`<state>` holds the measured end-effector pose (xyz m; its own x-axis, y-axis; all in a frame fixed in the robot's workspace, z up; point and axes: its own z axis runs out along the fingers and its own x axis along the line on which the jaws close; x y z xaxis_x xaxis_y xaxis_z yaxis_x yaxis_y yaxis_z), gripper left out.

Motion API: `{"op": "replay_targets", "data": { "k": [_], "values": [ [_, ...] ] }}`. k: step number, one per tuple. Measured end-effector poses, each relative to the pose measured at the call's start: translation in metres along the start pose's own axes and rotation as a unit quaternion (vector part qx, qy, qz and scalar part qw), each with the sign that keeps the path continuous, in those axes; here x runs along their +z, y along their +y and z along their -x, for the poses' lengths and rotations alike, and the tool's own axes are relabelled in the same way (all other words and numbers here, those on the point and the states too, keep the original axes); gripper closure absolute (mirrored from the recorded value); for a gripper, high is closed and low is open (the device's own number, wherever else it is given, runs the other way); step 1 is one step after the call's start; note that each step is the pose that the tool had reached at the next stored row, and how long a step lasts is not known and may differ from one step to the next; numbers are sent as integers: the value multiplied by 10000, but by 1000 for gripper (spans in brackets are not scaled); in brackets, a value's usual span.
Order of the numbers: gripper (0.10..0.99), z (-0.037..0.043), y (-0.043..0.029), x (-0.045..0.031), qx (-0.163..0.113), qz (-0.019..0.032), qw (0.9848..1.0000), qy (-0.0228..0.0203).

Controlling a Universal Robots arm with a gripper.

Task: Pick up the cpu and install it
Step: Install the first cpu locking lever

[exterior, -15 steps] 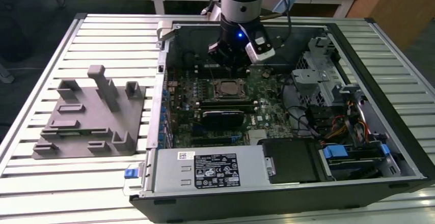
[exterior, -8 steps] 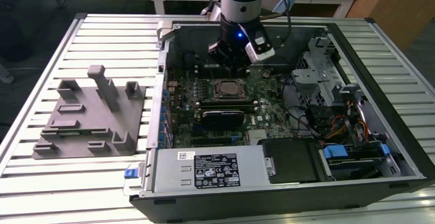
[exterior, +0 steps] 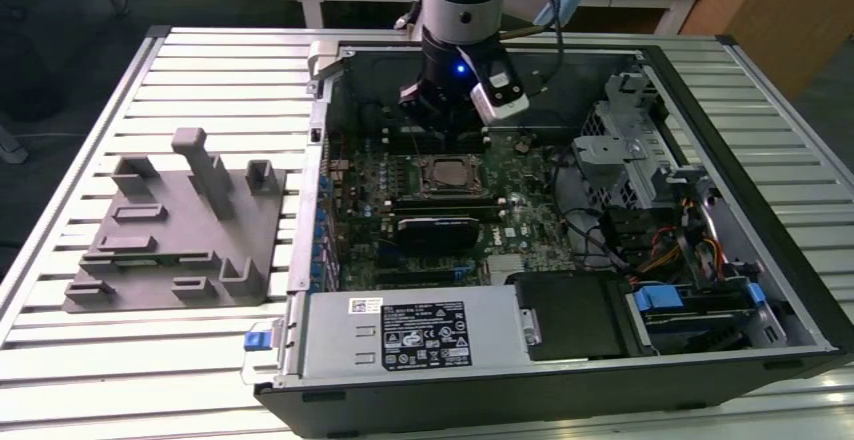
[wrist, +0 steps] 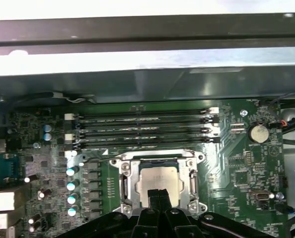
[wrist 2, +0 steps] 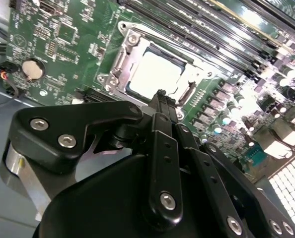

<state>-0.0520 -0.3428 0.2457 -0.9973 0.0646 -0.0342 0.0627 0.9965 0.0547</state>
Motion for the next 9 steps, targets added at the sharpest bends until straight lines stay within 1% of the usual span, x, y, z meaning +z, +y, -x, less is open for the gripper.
{"op": "replay_targets", "data": {
  "k": [5,9],
  "values": [
    [980,-96,-7,-4,0,0,10000,0],
    [980,-190,-13,-7,0,0,10000,0]
  ]
}}
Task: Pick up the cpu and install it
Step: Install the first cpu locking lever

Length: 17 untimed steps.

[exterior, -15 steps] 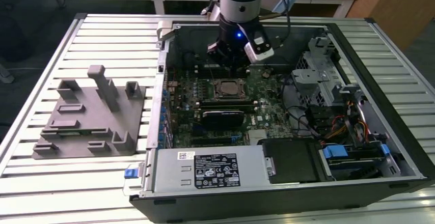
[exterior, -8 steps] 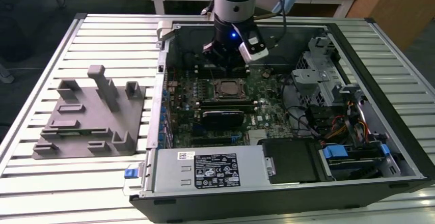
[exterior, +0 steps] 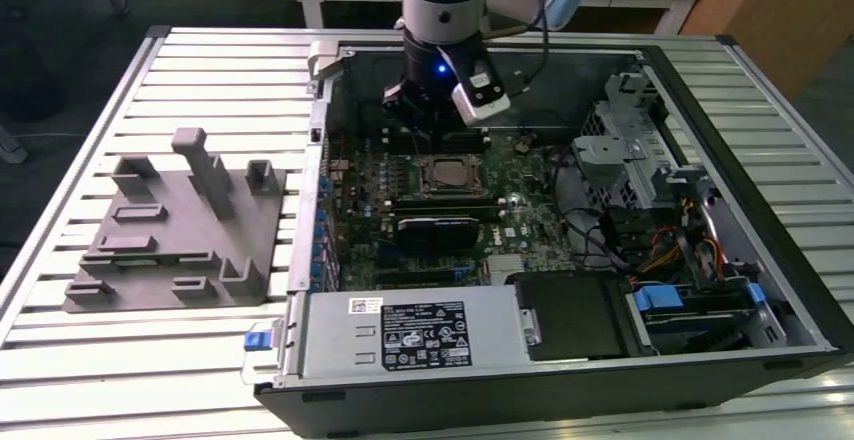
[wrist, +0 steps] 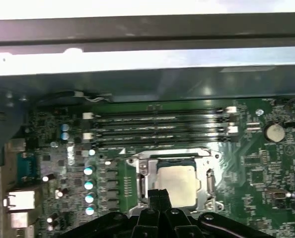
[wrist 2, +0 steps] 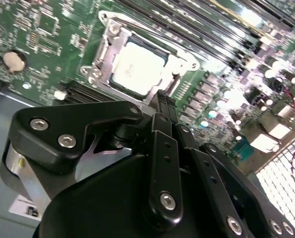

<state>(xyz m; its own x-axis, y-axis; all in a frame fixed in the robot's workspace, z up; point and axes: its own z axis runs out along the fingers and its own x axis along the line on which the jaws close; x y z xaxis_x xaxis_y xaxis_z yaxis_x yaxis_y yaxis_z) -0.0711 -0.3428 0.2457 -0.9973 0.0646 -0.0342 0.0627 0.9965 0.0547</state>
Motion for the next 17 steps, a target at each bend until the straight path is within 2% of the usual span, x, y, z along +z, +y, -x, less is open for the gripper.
{"op": "replay_targets", "data": {
  "k": [15,17],
  "values": [
    [980,-325,-22,-12,1,3,10000,0],
    [980,-344,-23,-13,2,40,10000,2]
  ]
}}
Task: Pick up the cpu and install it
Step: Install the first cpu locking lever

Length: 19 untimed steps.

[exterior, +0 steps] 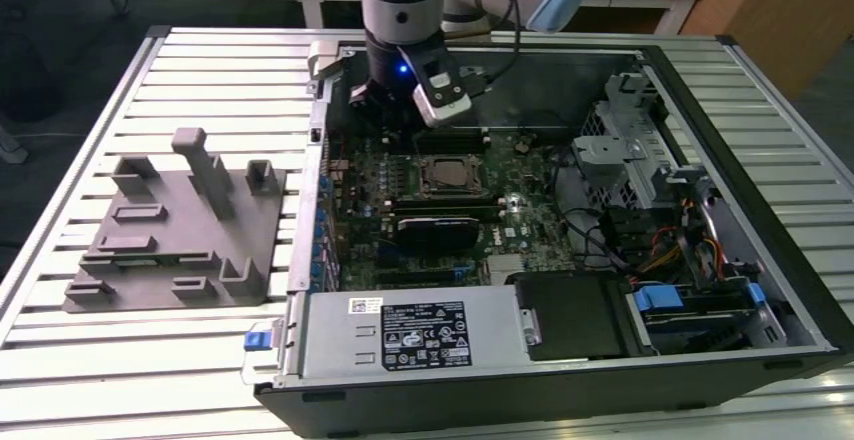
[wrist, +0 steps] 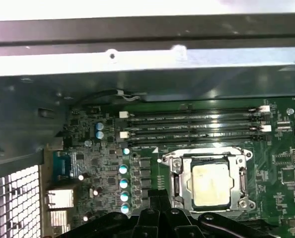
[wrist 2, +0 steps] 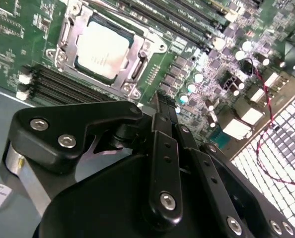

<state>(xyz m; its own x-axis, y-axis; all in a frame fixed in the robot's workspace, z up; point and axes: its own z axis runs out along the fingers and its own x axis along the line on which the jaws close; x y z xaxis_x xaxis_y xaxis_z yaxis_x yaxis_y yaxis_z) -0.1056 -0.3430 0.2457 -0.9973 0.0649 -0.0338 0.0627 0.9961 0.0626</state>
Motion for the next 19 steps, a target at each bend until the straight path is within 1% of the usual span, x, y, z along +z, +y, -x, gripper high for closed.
{"op": "replay_targets", "data": {
  "k": [3,9,10,12,14,15,19],
  "values": [
    [980,-13,-2,-1,-3,144,9999,10],
    [980,-48,-5,-2,-12,372,9993,25],
    [980,-54,-6,-2,-13,421,9991,29],
    [980,-64,-8,-2,-16,529,9986,35],
    [980,-72,-10,-2,-19,653,9979,43],
    [980,-77,-11,-3,-21,719,9974,49],
    [980,-85,-14,-3,-30,953,9954,65]
  ]
}}
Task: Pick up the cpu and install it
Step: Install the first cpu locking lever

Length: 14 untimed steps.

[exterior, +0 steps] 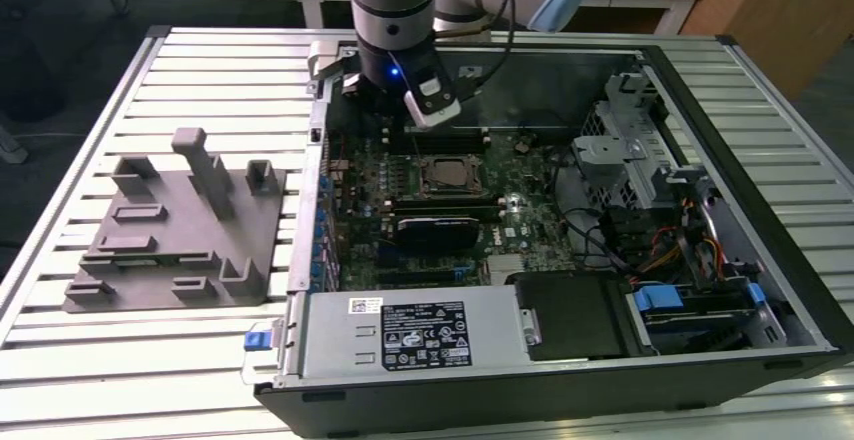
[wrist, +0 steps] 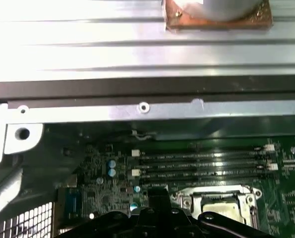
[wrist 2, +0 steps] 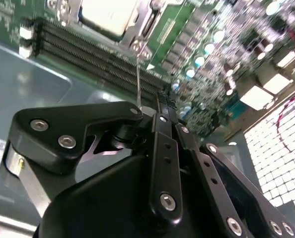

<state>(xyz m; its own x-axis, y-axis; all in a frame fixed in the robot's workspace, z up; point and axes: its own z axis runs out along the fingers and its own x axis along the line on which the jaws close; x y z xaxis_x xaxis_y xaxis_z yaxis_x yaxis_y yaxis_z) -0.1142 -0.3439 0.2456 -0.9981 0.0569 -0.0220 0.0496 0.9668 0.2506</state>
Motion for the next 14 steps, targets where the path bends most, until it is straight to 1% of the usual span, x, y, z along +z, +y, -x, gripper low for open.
{"op": "replay_targets", "data": {
  "k": [2,3,8,11,14],
  "values": [
    [980,-1,-2,0,-3,122,9999,7],
    [980,-1,-2,-1,-3,145,9999,9],
    [980,6,-2,0,-4,147,9999,9],
    [980,64,1,2,-4,146,9999,9],
    [980,152,5,5,-3,145,9999,9]
  ]
}}
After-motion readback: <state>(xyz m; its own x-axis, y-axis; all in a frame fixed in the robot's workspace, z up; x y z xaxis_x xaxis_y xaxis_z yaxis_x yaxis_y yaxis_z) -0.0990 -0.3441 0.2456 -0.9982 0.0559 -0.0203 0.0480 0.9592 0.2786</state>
